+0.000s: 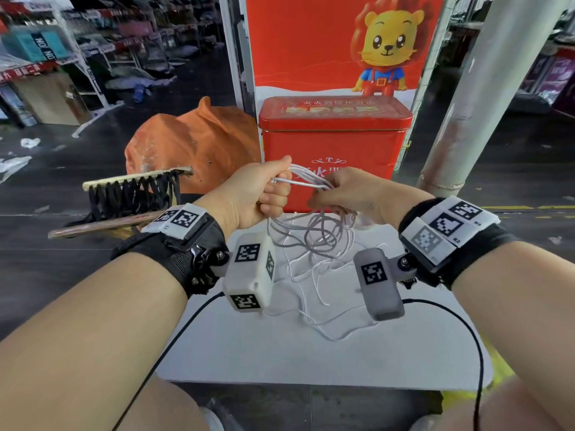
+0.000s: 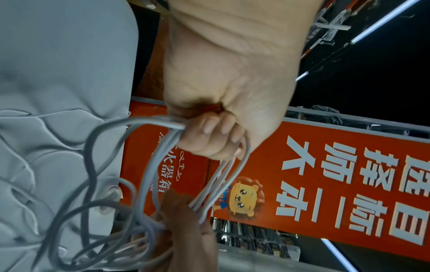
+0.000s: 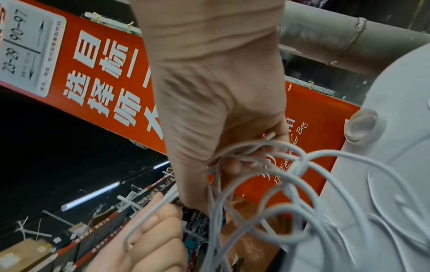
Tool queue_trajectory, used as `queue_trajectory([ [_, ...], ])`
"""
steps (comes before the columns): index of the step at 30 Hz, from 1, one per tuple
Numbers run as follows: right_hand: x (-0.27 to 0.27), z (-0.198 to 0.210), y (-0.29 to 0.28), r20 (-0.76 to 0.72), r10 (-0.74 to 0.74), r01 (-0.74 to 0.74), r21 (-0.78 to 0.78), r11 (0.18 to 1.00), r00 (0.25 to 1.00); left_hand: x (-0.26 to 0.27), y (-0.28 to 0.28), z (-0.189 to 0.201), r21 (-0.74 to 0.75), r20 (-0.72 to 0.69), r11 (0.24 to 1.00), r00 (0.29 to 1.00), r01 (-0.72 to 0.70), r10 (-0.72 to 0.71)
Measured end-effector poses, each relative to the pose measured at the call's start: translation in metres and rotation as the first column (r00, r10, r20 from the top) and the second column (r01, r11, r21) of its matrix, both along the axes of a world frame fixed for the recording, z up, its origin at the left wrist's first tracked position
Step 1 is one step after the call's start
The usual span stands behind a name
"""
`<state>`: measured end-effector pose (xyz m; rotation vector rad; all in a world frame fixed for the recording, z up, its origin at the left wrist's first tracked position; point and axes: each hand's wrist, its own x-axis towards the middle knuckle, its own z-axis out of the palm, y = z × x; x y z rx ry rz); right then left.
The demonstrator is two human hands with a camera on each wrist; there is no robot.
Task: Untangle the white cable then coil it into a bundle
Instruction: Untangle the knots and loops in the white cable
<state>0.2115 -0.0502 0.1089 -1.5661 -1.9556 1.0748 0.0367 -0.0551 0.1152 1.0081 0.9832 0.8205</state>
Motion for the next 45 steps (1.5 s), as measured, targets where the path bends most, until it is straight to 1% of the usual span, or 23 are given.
queue_trajectory([
  [3, 0.002, 0.0, -0.001, 0.069, -0.027, 0.028, -0.018, 0.999, 0.997, 0.0, 0.001, 0.004, 0.025, 0.004, 0.998, 0.999, -0.052, 0.052],
  [7, -0.002, -0.006, 0.003, -0.167, -0.174, 0.171, -0.031, 0.985, 0.97, -0.004, 0.004, 0.007, -0.018, 0.032, 0.998, 0.998, -0.053, 0.053],
  [9, 0.003, -0.01, 0.009, -0.197, -0.246, 0.255, 0.023, 0.967, 0.949, -0.006, 0.004, 0.005, -0.076, -0.026, 0.997, 0.999, 0.026, -0.028],
  [11, 0.012, -0.012, 0.011, -0.086, -0.234, 0.248, 0.215, 0.945, 0.968, -0.007, 0.001, 0.004, -0.137, -0.101, 0.982, 0.985, 0.126, -0.14],
  [14, 0.025, -0.015, 0.013, 0.198, -0.172, 0.057, 0.484, 0.873, 0.965, -0.001, -0.003, 0.007, -0.188, -0.12, 0.955, 0.96, 0.229, -0.254],
  [16, 0.03, -0.018, 0.015, 0.303, -0.205, 0.008, 0.544, 0.839, 0.931, 0.003, -0.005, 0.009, -0.178, -0.124, 0.95, 0.952, 0.255, -0.278],
  [18, 0.029, -0.018, 0.017, 0.29, -0.228, 0.056, 0.5, 0.864, 0.929, 0.003, -0.003, 0.008, -0.133, -0.122, 0.964, 0.962, 0.228, -0.245],
  [19, 0.028, -0.018, 0.017, 0.212, -0.237, 0.124, 0.441, 0.889, 0.948, 0.001, -0.001, 0.007, -0.103, -0.11, 0.975, 0.972, 0.196, -0.207],
  [20, 0.025, -0.018, 0.017, 0.06, -0.251, 0.216, 0.346, 0.913, 0.966, -0.002, 0.001, 0.006, -0.072, -0.084, 0.985, 0.983, 0.155, -0.161],
  [21, 0.021, -0.017, 0.015, -0.161, -0.261, 0.292, 0.218, 0.931, 0.952, -0.005, 0.003, 0.005, -0.046, -0.049, 0.992, 0.992, 0.114, -0.117],
  [23, 0.014, -0.01, 0.008, -0.539, -0.258, 0.295, -0.018, 0.955, 0.802, -0.009, 0.006, 0.002, -0.003, 0.012, 0.998, 0.998, 0.056, -0.056],
  [24, 0.011, -0.009, 0.004, -0.659, -0.237, 0.244, -0.083, 0.966, 0.714, -0.01, 0.007, 0.0, 0.011, 0.031, 0.999, 0.999, 0.04, -0.04],
  [25, 0.011, -0.008, 0.002, -0.735, -0.209, 0.189, -0.112, 0.976, 0.645, -0.011, 0.008, -0.002, 0.018, 0.045, 0.999, 0.999, 0.029, -0.03],
  [26, 0.009, -0.006, -0.001, -0.777, -0.171, 0.129, -0.115, 0.985, 0.606, -0.012, 0.008, -0.003, 0.02, 0.06, 1.0, 0.998, 0.019, -0.02],
  [28, 0.007, -0.004, -0.006, -0.79, -0.108, 0.02, -0.12, 0.993, 0.604, -0.014, 0.008, -0.005, 0.003, 0.098, 1.0, 0.995, -0.007, 0.007],
  [30, 0.008, -0.002, -0.009, -0.727, -0.036, -0.078, -0.122, 0.989, 0.686, -0.017, 0.009, -0.004, -0.017, 0.116, 1.0, 0.993, -0.011, 0.013],
  [32, 0.01, -0.002, -0.009, -0.604, 0.002, -0.102, -0.13, 0.986, 0.797, -0.019, 0.009, 0.0, -0.016, 0.081, 1.0, 0.997, 0.014, -0.013],
  [34, 0.012, -0.004, -0.008, -0.417, -0.041, 0.002, -0.094, 0.996, 0.908, -0.023, 0.01, 0.005, -0.018, 0.011, 0.999, 0.999, 0.05, -0.049],
  [36, 0.012, -0.005, -0.008, -0.158, -0.115, 0.125, 0.054, 0.991, 0.981, -0.027, 0.01, 0.008, -0.046, -0.041, 0.994, 0.994, 0.097, -0.099],
  [38, 0.012, -0.008, -0.002, 0.039, -0.192, 0.179, 0.223, 0.958, 0.981, -0.026, 0.008, 0.011, -0.079, -0.067, 0.985, 0.985, 0.151, -0.157],
  [40, 0.012, -0.012, 0.006, 0.162, -0.246, 0.18, 0.341, 0.923, 0.956, -0.022, 0.004, 0.013, -0.099, -0.096, 0.969, 0.967, 0.226, -0.235],
  [43, 0.01, -0.018, 0.014, 0.203, -0.307, 0.209, 0.395, 0.895, 0.93, -0.017, -0.001, 0.017, -0.132, -0.136, 0.944, 0.938, 0.301, -0.318],
  [45, 0.007, -0.02, 0.014, 0.159, -0.292, 0.235, 0.301, 0.924, 0.943, -0.018, -0.004, 0.018, -0.125, -0.181, 0.943, 0.928, 0.308, -0.327],
])
